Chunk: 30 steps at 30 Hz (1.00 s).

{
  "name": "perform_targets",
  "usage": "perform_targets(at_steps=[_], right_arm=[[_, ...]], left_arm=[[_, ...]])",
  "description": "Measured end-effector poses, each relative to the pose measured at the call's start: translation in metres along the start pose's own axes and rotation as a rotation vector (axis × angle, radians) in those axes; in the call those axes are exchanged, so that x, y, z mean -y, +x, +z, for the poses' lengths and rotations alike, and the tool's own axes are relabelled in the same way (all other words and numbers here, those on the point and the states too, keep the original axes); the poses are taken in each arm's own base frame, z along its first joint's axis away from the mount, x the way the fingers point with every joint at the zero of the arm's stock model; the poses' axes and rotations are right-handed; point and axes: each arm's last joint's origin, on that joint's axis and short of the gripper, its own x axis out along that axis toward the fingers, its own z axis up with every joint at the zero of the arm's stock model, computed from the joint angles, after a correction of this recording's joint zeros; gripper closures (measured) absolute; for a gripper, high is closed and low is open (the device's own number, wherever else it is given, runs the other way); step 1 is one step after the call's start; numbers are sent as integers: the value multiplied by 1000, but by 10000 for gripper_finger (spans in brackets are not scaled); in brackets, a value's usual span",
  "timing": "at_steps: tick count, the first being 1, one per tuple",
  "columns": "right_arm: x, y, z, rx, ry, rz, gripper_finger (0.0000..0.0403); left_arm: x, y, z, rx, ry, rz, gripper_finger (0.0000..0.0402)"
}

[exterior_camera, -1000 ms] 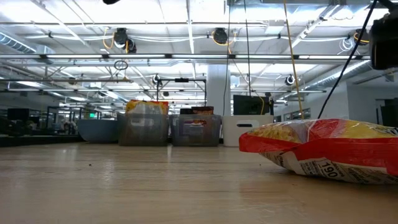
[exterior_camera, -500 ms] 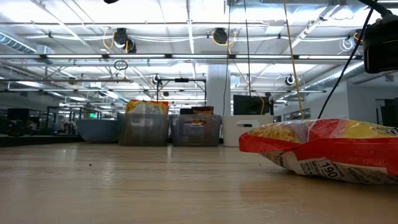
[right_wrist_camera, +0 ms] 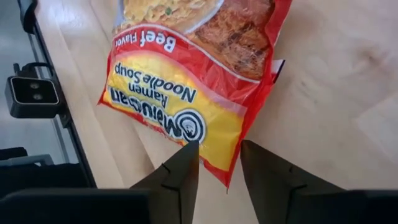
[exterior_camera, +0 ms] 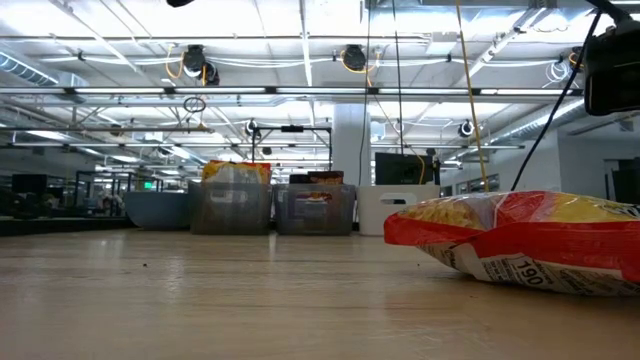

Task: Pick & Place Food Item
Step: Put the red noodle pack into the left black bin

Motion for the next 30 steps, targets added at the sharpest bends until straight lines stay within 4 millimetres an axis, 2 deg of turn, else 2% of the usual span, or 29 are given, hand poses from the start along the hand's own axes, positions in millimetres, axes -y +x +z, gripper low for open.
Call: perform_targets(at_steps=[11,16,22,30], right_arm=[[2,3,12,23,-9,-16,300],[5,9,12,-34,-12,-31,330],[3,22,9,-64,-1,-3,392],[-2,23,10,-54,23,54,402]], left_arm=[[0,0,0,1,-2,0,183],[0,0,0,1,-2,0,183],[0,0,0,1,-6,0,183],[0,0,0,1,-6,1,183]])
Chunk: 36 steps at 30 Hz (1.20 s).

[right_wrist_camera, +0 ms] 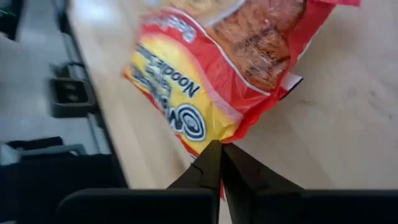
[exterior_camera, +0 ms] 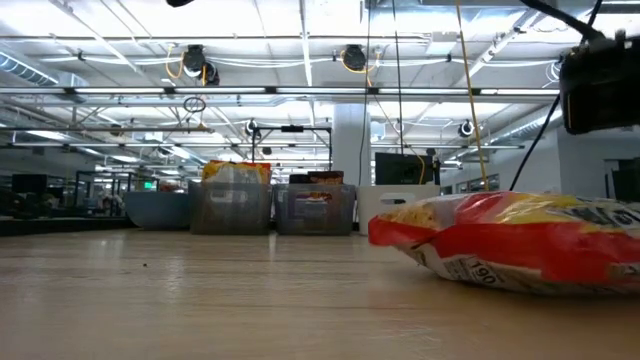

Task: Pick & Place Food Item
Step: Put the red noodle pack into the left black bin

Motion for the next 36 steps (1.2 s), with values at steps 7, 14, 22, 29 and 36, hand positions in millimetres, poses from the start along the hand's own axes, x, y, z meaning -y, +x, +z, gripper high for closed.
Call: perform_targets(at_steps=[7,14,22,29,36], right_arm=[[-14,-23,16,93,-13,108,402],[-45,-55,51,231,-126,157,402],[-83,-82,86,328,-271,213,403],[-108,-113,110,333,-372,200,403],[-128,-143,129,330,-483,102,403]], left_arm=[[0,0,0,13,-4,14,183],[-1,0,1,23,-11,26,183],[-1,0,1,27,-33,22,183],[-3,0,5,14,-75,8,183],[8,3,28,-109,19,123,183]])
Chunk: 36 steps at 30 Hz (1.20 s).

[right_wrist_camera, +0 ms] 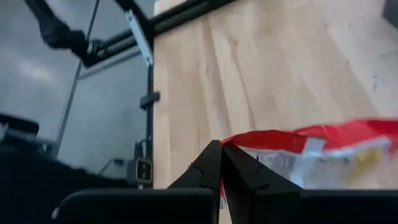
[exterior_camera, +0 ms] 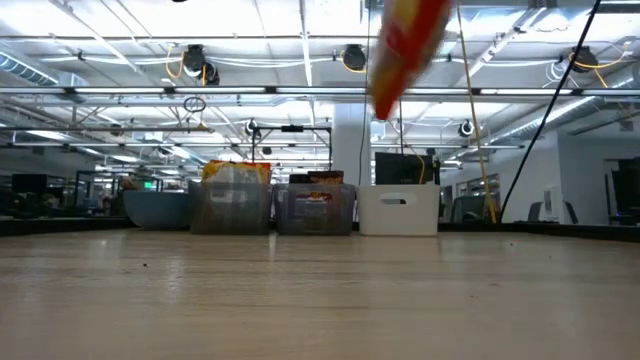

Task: Pick & Place Food Item
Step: Put the red noodle pack into the left black bin

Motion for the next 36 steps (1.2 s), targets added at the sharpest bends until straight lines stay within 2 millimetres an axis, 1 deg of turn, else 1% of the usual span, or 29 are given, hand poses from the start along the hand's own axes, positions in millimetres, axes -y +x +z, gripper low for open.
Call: perform_targets(at_steps=[4,8,11,13,17,19,22,26,28,33,36], right_arm=[[-3,3,11,-88,-52,4,403],[-9,16,17,-171,-100,38,403],[-18,27,25,-183,-155,80,403],[-24,33,30,-189,-191,113,403],[-36,35,44,-172,-265,192,403],[-38,35,51,-149,-283,209,403],[-36,34,54,-171,-285,231,403],[-36,33,56,-163,-294,239,403],[-37,33,56,-159,-300,246,403],[-42,33,57,-128,-319,270,403],[-43,33,56,-129,-321,271,403]], left_arm=[[10,-8,21,-66,93,83,183],[20,-19,43,-113,169,144,183],[26,-21,56,-165,218,197,183],[29,-17,62,-216,258,229,183],[36,2,71,-290,400,224,183],[38,15,74,-326,469,194,183],[41,34,76,-379,518,118,183],[45,59,81,-419,531,12,183],[44,71,81,-447,516,-30,183],[30,98,78,-531,476,-94,183],[23,105,79,-557,449,-132,183]])
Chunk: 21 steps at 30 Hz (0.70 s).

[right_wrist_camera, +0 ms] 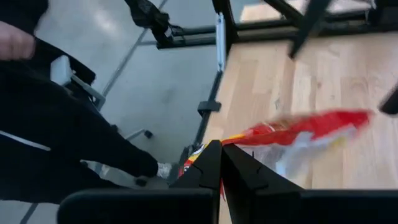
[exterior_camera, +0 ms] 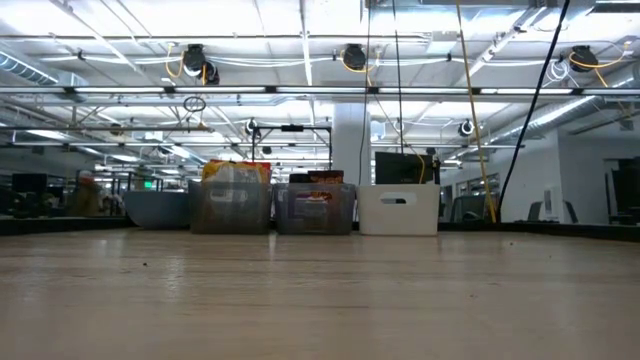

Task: Pick & Place Food Item
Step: Put the red noodle pack into the left black bin

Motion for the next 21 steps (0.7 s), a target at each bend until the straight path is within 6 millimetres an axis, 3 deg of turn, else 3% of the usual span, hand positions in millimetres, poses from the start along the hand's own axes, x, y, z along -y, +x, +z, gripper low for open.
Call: perform_targets(at_steps=[21], right_arm=[[-4,-3,12,119,-62,37,403]], left_arm=[[-9,1,3,7,3,-60,183]])
